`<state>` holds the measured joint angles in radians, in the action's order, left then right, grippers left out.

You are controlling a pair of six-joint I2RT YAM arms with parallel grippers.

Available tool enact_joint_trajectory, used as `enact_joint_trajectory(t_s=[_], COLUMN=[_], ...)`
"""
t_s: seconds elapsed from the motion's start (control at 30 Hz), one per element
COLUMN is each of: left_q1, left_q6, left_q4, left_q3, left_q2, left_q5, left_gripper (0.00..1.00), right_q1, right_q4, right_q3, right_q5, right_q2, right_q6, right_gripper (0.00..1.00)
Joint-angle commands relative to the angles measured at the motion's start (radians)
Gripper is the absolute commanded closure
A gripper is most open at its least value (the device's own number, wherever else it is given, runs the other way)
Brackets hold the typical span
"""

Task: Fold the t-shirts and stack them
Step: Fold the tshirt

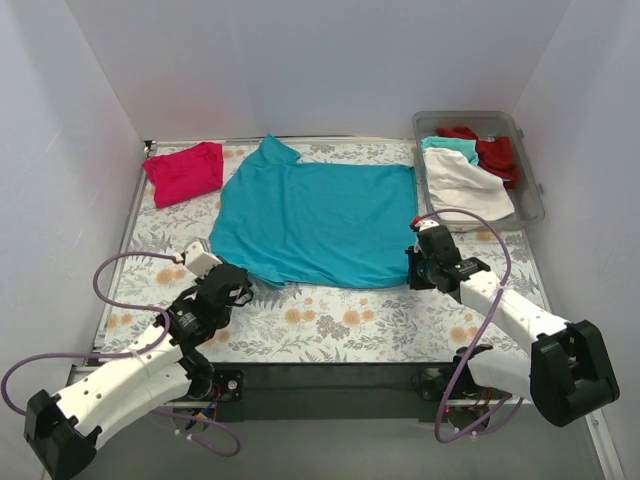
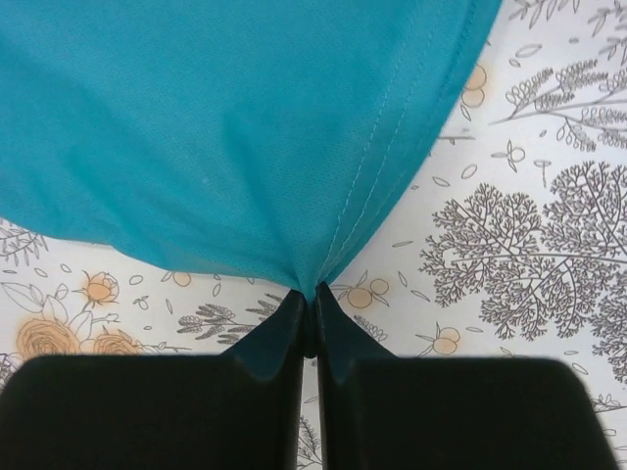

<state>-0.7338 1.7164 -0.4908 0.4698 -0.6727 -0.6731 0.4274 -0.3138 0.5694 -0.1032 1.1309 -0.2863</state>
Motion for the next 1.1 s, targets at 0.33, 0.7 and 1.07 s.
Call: enact_joint_trajectory(t_s=[0.33, 0.7, 1.07], left_q1=[0.164, 0.327, 0.407], left_q6=[-0.276, -0.517, -0.534], left_q4=[0.457, 0.794, 0.836], left_q3=[0.113, 0.271, 0.406], left_q2=[-0.327, -0.665, -0.910], left_q5=[-0.033, 0.208, 0.270], left_gripper=[1.00, 1.00, 1.00], right_q1=[-0.033, -0.111, -0.136], right_q4=[0.002, -0.001, -0.028], right_q3=[0.398, 0.596, 0.738], right_q5=[0.031, 0.088, 0.085], right_q2=[0.340, 0.589, 0.710], right_q6=[0.110, 0.159, 0.182], right_gripper=[0.99, 0.99, 0.99])
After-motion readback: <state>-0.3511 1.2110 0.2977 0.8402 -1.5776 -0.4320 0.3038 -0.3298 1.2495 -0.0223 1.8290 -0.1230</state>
